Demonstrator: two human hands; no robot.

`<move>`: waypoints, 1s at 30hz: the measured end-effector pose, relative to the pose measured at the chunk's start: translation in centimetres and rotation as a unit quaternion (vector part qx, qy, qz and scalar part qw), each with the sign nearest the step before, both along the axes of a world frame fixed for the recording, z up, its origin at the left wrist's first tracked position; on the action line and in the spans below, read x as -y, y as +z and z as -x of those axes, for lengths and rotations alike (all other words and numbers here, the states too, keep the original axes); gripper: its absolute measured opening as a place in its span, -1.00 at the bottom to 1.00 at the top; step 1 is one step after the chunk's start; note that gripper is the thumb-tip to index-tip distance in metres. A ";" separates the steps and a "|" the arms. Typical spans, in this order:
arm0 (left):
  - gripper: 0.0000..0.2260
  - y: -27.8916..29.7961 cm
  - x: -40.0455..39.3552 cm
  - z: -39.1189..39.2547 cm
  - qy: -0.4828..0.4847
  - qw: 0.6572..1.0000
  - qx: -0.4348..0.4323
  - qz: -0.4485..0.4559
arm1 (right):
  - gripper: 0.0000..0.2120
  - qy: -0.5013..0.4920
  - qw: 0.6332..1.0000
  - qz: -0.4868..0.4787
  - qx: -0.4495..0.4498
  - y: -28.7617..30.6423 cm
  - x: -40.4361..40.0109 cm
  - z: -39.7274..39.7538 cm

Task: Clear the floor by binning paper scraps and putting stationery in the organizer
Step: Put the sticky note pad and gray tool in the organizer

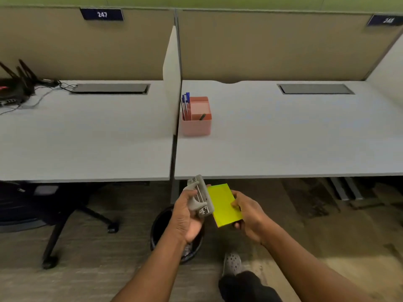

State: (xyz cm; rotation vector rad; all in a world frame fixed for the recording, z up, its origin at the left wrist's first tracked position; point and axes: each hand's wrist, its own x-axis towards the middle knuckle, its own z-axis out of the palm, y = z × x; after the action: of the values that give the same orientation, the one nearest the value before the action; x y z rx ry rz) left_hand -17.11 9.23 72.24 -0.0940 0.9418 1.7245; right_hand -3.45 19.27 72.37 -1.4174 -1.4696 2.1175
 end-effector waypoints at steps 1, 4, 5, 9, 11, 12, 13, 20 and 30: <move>-0.61 0.1 -0.6 0.4 0.007 1.000 0.000 0.010 | -0.70 -0.001 1.000 0.001 0.003 0.0 -0.6 0.8; -0.64 0.1 -2.9 2.0 0.027 1.000 -0.004 0.010 | -0.73 0.001 1.000 0.003 0.007 -0.5 -3.1 3.1; -0.62 0.0 -3.7 2.7 0.026 1.000 -0.012 0.002 | -0.74 0.002 1.000 0.007 0.008 -0.7 -4.1 3.9; -0.58 -0.3 -7.9 6.2 0.018 0.999 -0.050 -0.008 | -0.75 0.004 1.000 0.015 0.016 -1.3 -8.9 7.5; -0.58 -0.4 -10.7 8.2 0.021 0.998 -0.059 0.000 | -0.75 0.005 1.000 0.018 0.019 -1.4 -11.8 9.7; -0.60 -0.4 -12.1 9.3 0.022 0.998 -0.063 0.005 | -0.75 0.009 1.000 0.022 0.021 -1.4 -13.3 10.8; -0.63 -0.4 -13.7 10.3 0.022 0.997 -0.068 0.008 | -0.74 0.017 0.999 0.025 0.019 -1.4 -14.9 11.9; -0.77 0.8 -24.8 17.0 0.034 0.995 -0.078 0.050 | -0.81 0.064 0.997 0.032 -0.009 -0.8 -26.6 18.2; -0.81 0.3 -33.1 26.3 0.102 0.974 -0.140 0.148 | -0.80 0.055 0.975 -0.216 0.015 2.1 -41.5 29.9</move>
State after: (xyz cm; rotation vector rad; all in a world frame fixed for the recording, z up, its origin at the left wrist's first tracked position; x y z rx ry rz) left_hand -43.39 42.30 72.51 -0.1489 1.4387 1.8022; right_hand -33.40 60.78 74.43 -1.2305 -1.9121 1.6890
